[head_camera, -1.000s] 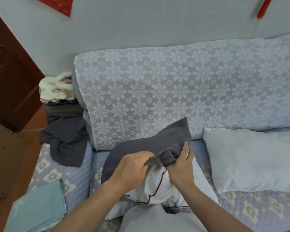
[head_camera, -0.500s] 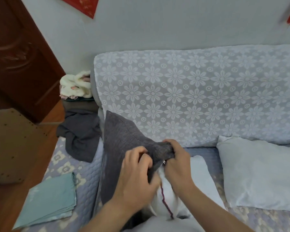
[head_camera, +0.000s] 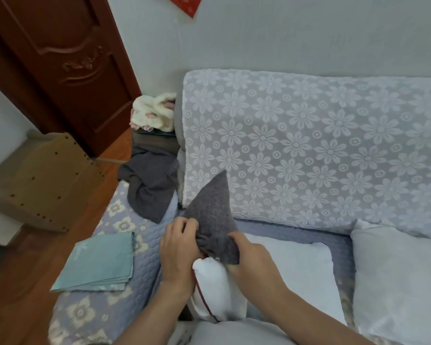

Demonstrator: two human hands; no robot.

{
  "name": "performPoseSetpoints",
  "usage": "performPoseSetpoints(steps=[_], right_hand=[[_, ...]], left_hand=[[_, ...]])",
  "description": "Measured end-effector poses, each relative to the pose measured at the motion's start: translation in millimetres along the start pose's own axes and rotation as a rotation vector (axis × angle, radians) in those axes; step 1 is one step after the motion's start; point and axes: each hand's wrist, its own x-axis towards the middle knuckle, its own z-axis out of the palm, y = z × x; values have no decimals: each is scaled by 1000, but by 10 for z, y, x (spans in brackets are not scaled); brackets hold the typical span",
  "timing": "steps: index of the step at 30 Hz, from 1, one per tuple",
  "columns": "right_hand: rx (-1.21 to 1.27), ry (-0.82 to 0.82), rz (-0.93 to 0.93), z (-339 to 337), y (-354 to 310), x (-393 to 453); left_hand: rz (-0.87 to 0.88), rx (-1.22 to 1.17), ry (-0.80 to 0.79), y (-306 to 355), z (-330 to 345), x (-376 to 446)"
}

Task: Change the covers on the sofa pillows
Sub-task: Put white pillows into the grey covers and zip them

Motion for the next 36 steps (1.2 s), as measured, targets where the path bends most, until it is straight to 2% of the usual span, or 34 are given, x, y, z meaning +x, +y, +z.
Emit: performPoseSetpoints(steps=[5, 9, 10, 12, 14, 16, 18, 22, 26, 28, 30, 33, 36], right_hand=[[-212, 125, -201, -46, 322, 19], [-296, 359, -110, -158, 400, 138], [-271, 396, -143, -151, 391, 170], [-63, 435, -181, -99, 321, 184], [171, 462, -79, -53, 236, 152], [263, 462, 42, -62, 195, 161], [335, 430, 84, -65, 164, 198], [444, 334, 9, -130, 13, 267], [425, 238, -20, -160, -86, 286], [376, 189, -17, -166, -92, 305], [255, 101, -28, -209, -65, 347], [94, 10, -63, -300, 17, 383], [26, 8, -76, -366, 67, 370]], left_hand=[[124, -227, 103, 99, -62, -48], [221, -352, -48, 245, -29, -212], [223, -403, -76, 255, -37, -228], [192, -520, -109, 271, -83, -217], [158, -575, -144, 264, -148, -205], [171, -539, -172, 252, -212, -195], [199, -482, -175, 231, -259, -181], [252, -301, -11, 325, -289, -178], [135, -158, 57, 400, -336, -16], [142, -127, 59, 358, -350, 76], [107, -143, -4, 318, -390, 130], [-38, -325, -262, 268, -499, 273], [16, -467, -511, 229, -624, 428]])
